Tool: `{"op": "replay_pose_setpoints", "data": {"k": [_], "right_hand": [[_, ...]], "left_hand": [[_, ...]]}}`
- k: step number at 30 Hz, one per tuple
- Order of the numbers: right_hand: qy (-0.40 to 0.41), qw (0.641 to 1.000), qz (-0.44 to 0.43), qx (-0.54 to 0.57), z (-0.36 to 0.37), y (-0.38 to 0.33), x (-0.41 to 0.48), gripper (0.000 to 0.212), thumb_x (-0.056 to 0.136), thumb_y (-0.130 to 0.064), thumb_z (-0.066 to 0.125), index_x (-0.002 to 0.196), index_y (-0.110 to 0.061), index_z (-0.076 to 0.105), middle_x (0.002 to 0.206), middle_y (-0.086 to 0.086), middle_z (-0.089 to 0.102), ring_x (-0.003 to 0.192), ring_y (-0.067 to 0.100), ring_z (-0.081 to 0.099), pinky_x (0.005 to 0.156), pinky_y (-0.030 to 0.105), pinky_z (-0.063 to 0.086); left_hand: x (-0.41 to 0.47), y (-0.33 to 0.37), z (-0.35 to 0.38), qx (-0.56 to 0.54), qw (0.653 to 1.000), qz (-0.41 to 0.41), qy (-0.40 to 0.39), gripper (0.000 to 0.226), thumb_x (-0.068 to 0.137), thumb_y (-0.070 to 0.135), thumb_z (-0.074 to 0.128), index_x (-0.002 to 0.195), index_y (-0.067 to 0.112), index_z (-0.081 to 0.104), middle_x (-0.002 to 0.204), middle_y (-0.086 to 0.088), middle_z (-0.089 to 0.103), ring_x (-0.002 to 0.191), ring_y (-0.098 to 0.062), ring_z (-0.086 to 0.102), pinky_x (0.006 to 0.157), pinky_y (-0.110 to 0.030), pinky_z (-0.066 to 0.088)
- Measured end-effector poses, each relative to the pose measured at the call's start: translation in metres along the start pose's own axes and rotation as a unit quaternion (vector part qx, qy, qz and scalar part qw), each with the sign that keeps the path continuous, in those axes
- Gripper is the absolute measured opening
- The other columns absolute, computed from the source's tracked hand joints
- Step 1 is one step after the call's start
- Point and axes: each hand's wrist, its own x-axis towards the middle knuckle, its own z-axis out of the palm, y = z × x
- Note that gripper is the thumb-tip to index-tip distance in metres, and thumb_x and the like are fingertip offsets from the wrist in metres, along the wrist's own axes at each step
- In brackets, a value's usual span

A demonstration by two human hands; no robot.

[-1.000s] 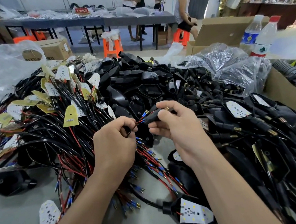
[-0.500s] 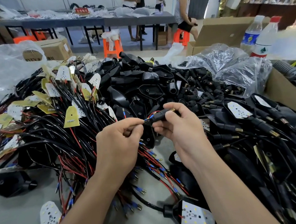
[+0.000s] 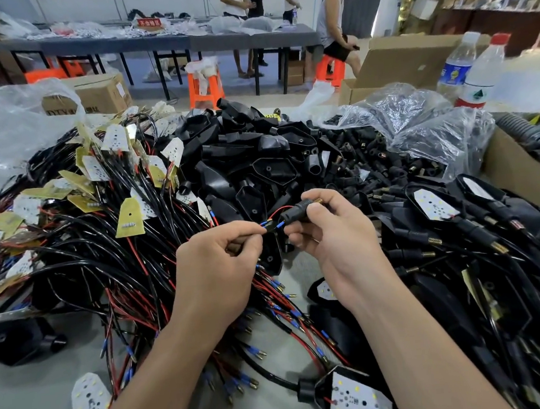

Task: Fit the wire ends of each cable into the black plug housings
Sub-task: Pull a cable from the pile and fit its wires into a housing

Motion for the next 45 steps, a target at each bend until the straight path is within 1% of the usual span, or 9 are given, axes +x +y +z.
{"op": "replay_pose_setpoints", "data": {"k": [7, 13, 16, 20, 24, 31, 35, 41, 45], "right_hand": [[-0.039, 0.999, 0.001, -0.033, -0.004, -0.001, 0.0, 0.026, 0.104, 0.003, 0.041, 0.104, -0.012, 0.062, 0.077, 0.01, 0.07, 0.065, 0.019, 0.061, 0.064, 0.029, 0.054], [-0.064, 0.997, 0.006, -0.052, -0.003, 0.003, -0.001, 0.025, 0.102, 0.004, 0.045, 0.104, -0.012, 0.064, 0.078, 0.009, 0.071, 0.067, 0.019, 0.064, 0.064, 0.029, 0.055], [-0.087, 0.994, 0.018, -0.069, 0.003, 0.01, -0.004, 0.024, 0.102, 0.002, 0.047, 0.104, -0.014, 0.065, 0.082, 0.012, 0.071, 0.067, 0.019, 0.065, 0.068, 0.032, 0.052], [-0.065, 0.997, 0.007, -0.028, 0.003, 0.008, -0.003, 0.025, 0.102, 0.004, 0.047, 0.104, -0.012, 0.066, 0.08, 0.01, 0.073, 0.068, 0.019, 0.066, 0.066, 0.031, 0.053], [-0.039, 0.998, -0.003, 0.039, 0.003, 0.004, -0.003, 0.023, 0.103, 0.005, 0.046, 0.105, -0.009, 0.064, 0.077, 0.007, 0.072, 0.066, 0.017, 0.067, 0.061, 0.025, 0.056], [-0.016, 0.995, 0.02, 0.098, 0.004, 0.003, -0.003, 0.022, 0.104, 0.004, 0.046, 0.108, -0.009, 0.063, 0.077, 0.008, 0.07, 0.064, 0.017, 0.068, 0.061, 0.026, 0.057], [-0.027, 0.998, 0.013, 0.063, 0.003, 0.003, -0.004, 0.02, 0.103, 0.003, 0.049, 0.105, -0.01, 0.064, 0.077, 0.007, 0.072, 0.066, 0.018, 0.068, 0.063, 0.026, 0.056], [-0.059, 0.996, 0.002, -0.062, 0.006, 0.007, -0.009, 0.02, 0.099, 0.0, 0.054, 0.101, -0.015, 0.067, 0.08, 0.012, 0.071, 0.069, 0.023, 0.06, 0.07, 0.039, 0.046], [-0.076, 0.997, 0.016, -0.018, 0.003, 0.001, -0.01, 0.022, 0.105, -0.015, 0.052, 0.096, -0.012, 0.072, 0.083, 0.013, 0.074, 0.066, 0.022, 0.065, 0.063, 0.03, 0.054]], "left_hand": [[0.003, -0.003, -0.001, -0.036, 0.999, -0.013, 0.0, 0.031, 0.086, 0.008, 0.079, 0.089, 0.039, 0.078, 0.071, 0.016, 0.073, 0.06, -0.001, 0.063, 0.059, -0.01, 0.047], [0.006, 0.0, -0.002, -0.095, 0.994, -0.041, 0.026, 0.03, 0.085, 0.006, 0.08, 0.085, 0.036, 0.078, 0.066, 0.006, 0.074, 0.055, -0.013, 0.067, 0.058, -0.033, 0.06], [0.002, 0.002, 0.001, -0.075, 0.997, -0.025, 0.008, 0.032, 0.086, 0.007, 0.079, 0.087, 0.039, 0.076, 0.07, 0.012, 0.076, 0.061, -0.007, 0.071, 0.064, -0.026, 0.06], [-0.004, 0.006, -0.003, 0.03, 0.998, 0.037, 0.029, 0.028, 0.084, 0.03, 0.081, 0.108, 0.042, 0.073, 0.104, 0.027, 0.074, 0.103, 0.016, 0.063, 0.095, -0.007, 0.046], [0.001, 0.008, -0.012, 0.142, 0.983, 0.096, 0.066, 0.009, 0.08, 0.038, 0.076, 0.088, 0.035, 0.079, 0.138, 0.014, 0.063, 0.138, -0.006, 0.044, 0.118, -0.022, 0.026], [0.0, 0.003, -0.013, 0.152, 0.987, 0.044, 0.036, 0.02, 0.078, 0.032, 0.087, 0.096, 0.036, 0.079, 0.116, 0.026, 0.064, 0.119, 0.006, 0.041, 0.108, -0.018, 0.022], [0.002, 0.003, -0.012, 0.126, 0.991, 0.039, 0.039, 0.02, 0.081, 0.026, 0.086, 0.077, 0.041, 0.075, 0.109, 0.03, 0.064, 0.118, 0.005, 0.046, 0.108, -0.025, 0.031], [-0.001, 0.002, -0.004, 0.114, 0.99, 0.078, 0.024, 0.014, 0.079, 0.023, 0.088, 0.078, 0.035, 0.081, 0.104, 0.038, 0.061, 0.113, 0.012, 0.048, 0.103, -0.003, 0.024], [0.001, 0.0, -0.007, 0.089, 0.993, 0.066, 0.034, 0.027, 0.078, 0.023, 0.088, 0.075, 0.045, 0.074, 0.103, 0.039, 0.062, 0.114, 0.019, 0.046, 0.101, -0.001, 0.025]]}}
